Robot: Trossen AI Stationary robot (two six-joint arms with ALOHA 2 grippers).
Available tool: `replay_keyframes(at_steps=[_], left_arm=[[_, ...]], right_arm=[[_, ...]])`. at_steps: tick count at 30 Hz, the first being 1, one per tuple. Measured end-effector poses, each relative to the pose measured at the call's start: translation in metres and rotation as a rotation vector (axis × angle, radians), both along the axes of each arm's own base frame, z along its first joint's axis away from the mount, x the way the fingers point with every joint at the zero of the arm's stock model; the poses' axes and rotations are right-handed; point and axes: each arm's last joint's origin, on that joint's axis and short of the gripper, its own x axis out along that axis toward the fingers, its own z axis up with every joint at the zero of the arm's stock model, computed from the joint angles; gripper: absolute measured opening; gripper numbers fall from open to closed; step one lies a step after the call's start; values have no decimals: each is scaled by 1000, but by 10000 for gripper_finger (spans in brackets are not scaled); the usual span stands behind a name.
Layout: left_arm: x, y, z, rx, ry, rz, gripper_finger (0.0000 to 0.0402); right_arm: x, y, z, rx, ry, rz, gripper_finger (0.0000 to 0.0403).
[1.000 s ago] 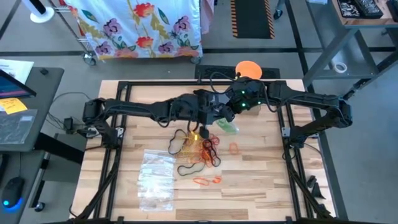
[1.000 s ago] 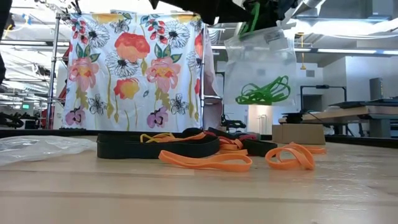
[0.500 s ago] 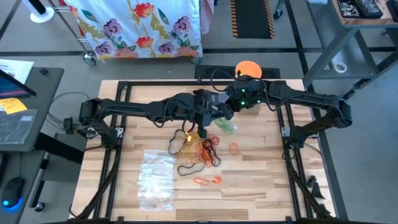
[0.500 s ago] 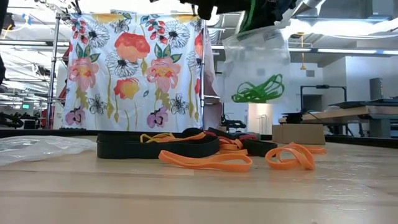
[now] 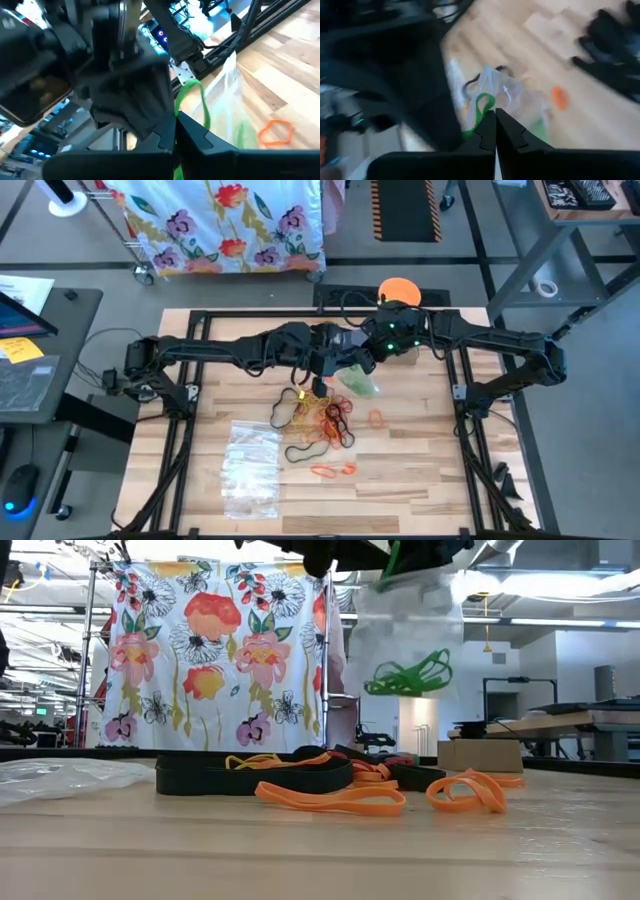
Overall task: Sort rubber bands
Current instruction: Put the green rubber band into the transparent zip bag
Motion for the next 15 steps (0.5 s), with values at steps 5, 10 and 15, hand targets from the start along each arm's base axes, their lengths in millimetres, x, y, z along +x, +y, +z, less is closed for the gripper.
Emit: replay_keyframes(at_steps=[5, 10, 15], left_arm=[[-2, -2, -6, -40, 67, -51, 0], [-3, -4, -14, -63, 138, -13, 0], [-5, -4, -17, -86, 176, 28, 0]], right_arm=[[3, 4, 3, 34, -43, 50, 0], [4, 4, 5, 40, -68, 58, 0], [4, 3, 7, 67, -92, 86, 0]])
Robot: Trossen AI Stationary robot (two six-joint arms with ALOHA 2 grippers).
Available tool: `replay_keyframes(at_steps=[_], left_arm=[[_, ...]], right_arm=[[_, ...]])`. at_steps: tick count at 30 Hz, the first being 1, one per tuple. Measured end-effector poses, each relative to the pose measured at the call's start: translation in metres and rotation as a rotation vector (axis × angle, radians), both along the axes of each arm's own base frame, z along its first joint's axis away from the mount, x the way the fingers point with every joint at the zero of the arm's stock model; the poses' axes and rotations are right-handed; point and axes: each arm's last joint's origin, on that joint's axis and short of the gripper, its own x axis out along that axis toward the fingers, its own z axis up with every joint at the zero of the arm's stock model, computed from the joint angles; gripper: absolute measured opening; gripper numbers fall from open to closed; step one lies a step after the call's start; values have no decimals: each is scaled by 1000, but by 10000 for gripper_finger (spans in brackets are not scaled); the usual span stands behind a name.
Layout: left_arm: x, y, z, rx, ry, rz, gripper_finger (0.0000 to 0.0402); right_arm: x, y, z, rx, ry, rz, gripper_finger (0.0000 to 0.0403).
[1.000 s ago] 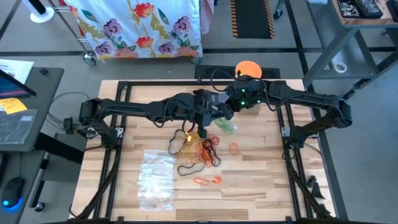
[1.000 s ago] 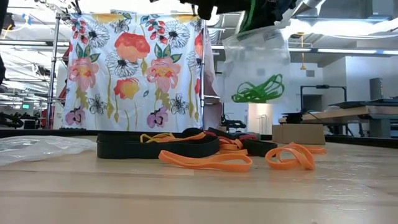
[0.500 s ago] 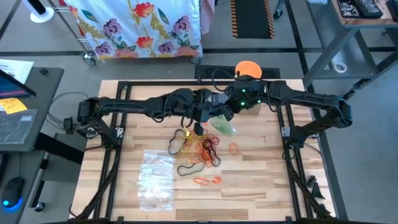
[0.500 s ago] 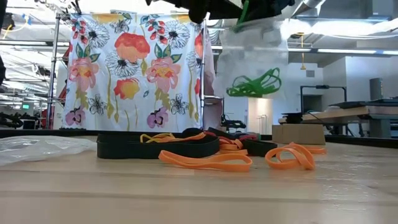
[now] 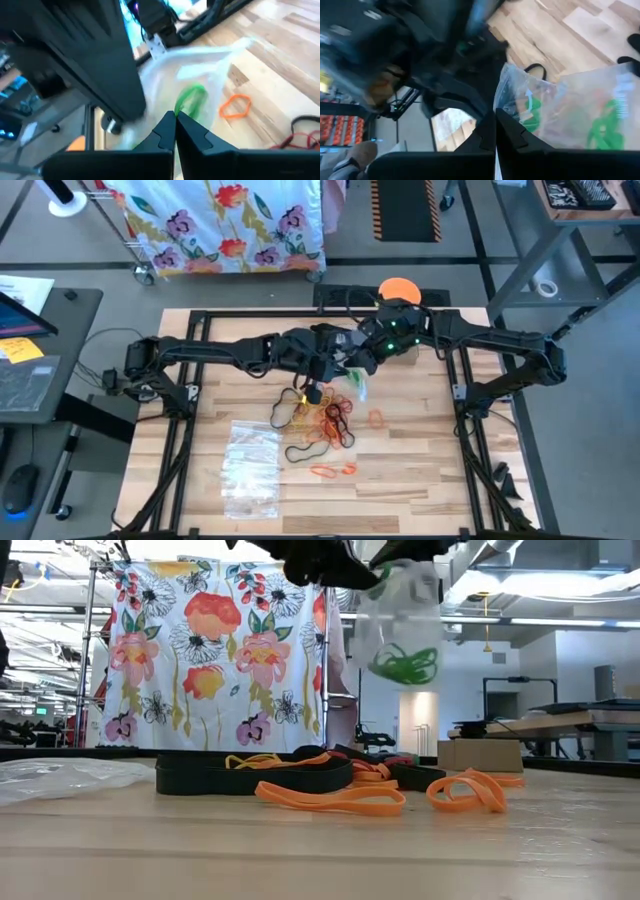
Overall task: Sort rubber bands
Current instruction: Put the green rubber band into the transparent zip bag, then close the transparent zip bag containing the green rubber bands
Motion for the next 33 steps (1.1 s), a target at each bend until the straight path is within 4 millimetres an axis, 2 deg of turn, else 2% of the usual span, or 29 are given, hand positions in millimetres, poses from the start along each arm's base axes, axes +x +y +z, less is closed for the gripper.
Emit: replay_keyframes(at_steps=[8, 15, 22, 33], left_arm=[[-1, -10, 3, -44, -9, 67, 4], [-2, -28, 1, 38, 30, 51, 79], [-18, -50, 28, 88, -28, 85, 140], [-64, -56, 74, 33, -125, 107, 148]], right_arm=[[1, 5, 0, 49, 5, 0, 0], [2, 6, 1, 73, 7, -12, 0], [2, 6, 1, 79, 1, -19, 0], [2, 6, 1, 139, 15, -65, 0]])
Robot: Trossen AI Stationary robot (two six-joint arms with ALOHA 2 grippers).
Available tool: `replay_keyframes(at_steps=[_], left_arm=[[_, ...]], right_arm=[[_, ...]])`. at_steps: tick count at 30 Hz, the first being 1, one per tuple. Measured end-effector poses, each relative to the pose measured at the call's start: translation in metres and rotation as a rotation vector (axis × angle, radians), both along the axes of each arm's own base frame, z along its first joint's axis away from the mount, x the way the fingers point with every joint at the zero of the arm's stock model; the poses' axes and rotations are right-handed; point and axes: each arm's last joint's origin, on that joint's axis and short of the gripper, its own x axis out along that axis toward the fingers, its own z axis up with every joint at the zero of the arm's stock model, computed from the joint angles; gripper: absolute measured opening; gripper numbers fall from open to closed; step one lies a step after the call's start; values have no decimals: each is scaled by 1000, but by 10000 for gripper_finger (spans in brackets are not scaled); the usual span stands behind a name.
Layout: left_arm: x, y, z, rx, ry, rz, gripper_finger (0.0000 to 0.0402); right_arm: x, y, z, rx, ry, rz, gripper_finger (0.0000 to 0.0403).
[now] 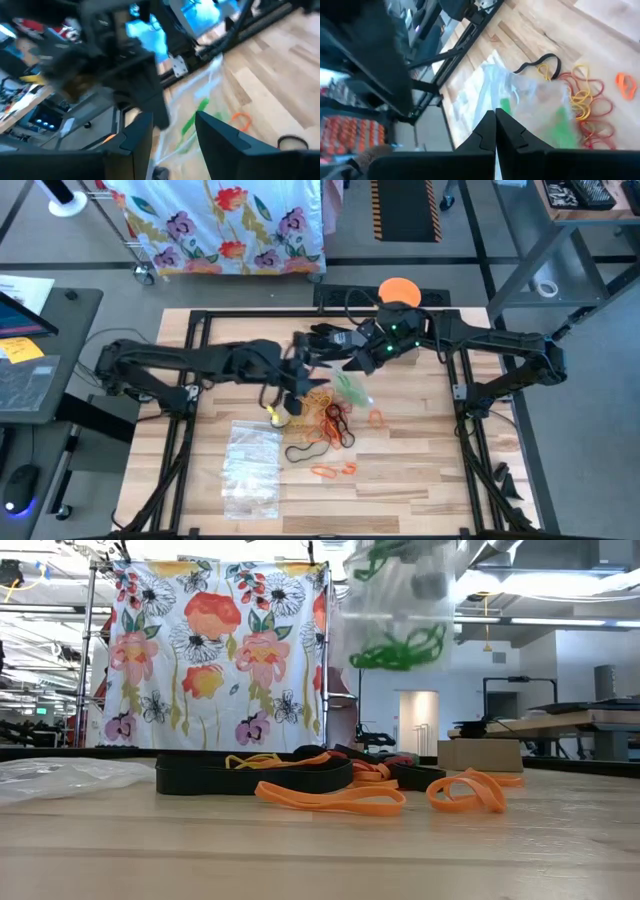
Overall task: Sort rubber bands
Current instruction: Close the transparent zip bag containing the green rubber bands
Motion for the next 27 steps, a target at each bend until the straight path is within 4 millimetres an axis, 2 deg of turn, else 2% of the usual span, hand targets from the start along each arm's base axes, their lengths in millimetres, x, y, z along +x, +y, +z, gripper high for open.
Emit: replay_keyframes(at_steps=[4, 9, 11, 15, 18, 21, 24, 27], left_arm=[[-18, 3, 10, -4, 0, 67, 148], [-41, 8, 19, -69, 13, 117, 148], [-51, 11, 12, -122, 50, 151, 148], [-62, 14, -14, -200, 96, 201, 148], [-63, 13, -29, -217, 70, 199, 148], [-64, 13, -36, -223, 75, 201, 148], [-64, 11, -40, -223, 89, 197, 148], [-64, 10, -40, -232, 89, 178, 148]], right_arm=[[1, 1, 2, 87, -8, 4, 0], [8, 4, 16, 126, -160, 42, 0], [9, 3, 18, 119, -186, 35, 0], [5, 11, 7, 234, -34, 6, 0], [12, 5, 11, 147, -122, -31, 0], [15, 9, 8, 208, -108, 58, 0], [24, 10, 10, 77, -208, 107, 0], [24, 11, 11, 156, -196, 112, 0]])
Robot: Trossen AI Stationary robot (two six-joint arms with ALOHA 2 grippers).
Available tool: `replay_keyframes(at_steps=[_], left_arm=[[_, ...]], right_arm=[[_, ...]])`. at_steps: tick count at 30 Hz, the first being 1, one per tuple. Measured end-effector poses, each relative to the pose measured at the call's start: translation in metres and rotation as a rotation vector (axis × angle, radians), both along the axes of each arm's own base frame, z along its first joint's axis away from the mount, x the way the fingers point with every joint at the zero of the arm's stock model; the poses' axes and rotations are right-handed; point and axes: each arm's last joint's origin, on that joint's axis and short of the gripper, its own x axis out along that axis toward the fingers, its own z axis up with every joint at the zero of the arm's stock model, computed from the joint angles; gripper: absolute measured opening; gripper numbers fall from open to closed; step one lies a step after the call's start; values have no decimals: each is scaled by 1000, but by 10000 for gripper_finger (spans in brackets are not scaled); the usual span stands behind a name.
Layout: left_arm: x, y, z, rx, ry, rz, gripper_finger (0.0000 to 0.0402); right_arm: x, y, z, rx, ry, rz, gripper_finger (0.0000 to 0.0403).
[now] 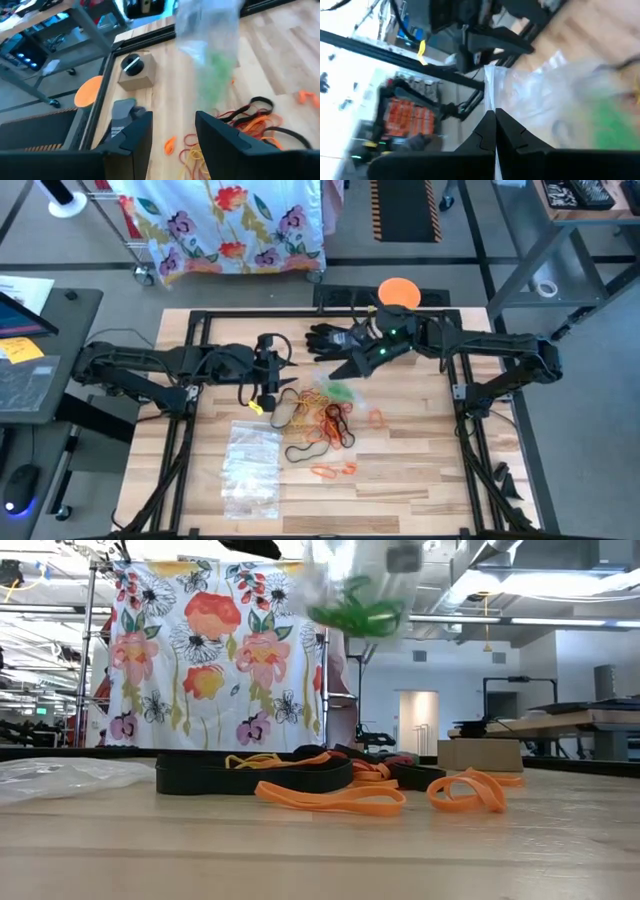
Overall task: Sort rubber bands
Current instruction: Close the transparent zip bag containing the green rubber bands
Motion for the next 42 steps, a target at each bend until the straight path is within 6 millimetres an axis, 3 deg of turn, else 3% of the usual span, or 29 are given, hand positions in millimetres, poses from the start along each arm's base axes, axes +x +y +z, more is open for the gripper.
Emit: replay_keyframes(at_steps=[4, 8, 11, 16, 21, 42], left_arm=[[0, -6, -3, -49, 10, -80, 148], [-4, -2, -9, 27, -25, -13, 148], [-11, 4, -13, -4, -122, -11, 148], [-25, 6, -38, -44, -231, -43, 148], [-28, 7, -52, -57, -249, -22, 148], [-29, 11, -52, -20, -276, 108, 148]], right_arm=[[2, 0, -3, -157, -44, 10, 0], [4, 0, -4, -318, -81, 22, 0], [6, -2, -6, -291, -64, -9, 0], [7, -1, -6, -246, -55, -17, 0], [7, -3, -5, -302, -81, -19, 0], [7, -5, -5, -386, -84, -61, 0]])
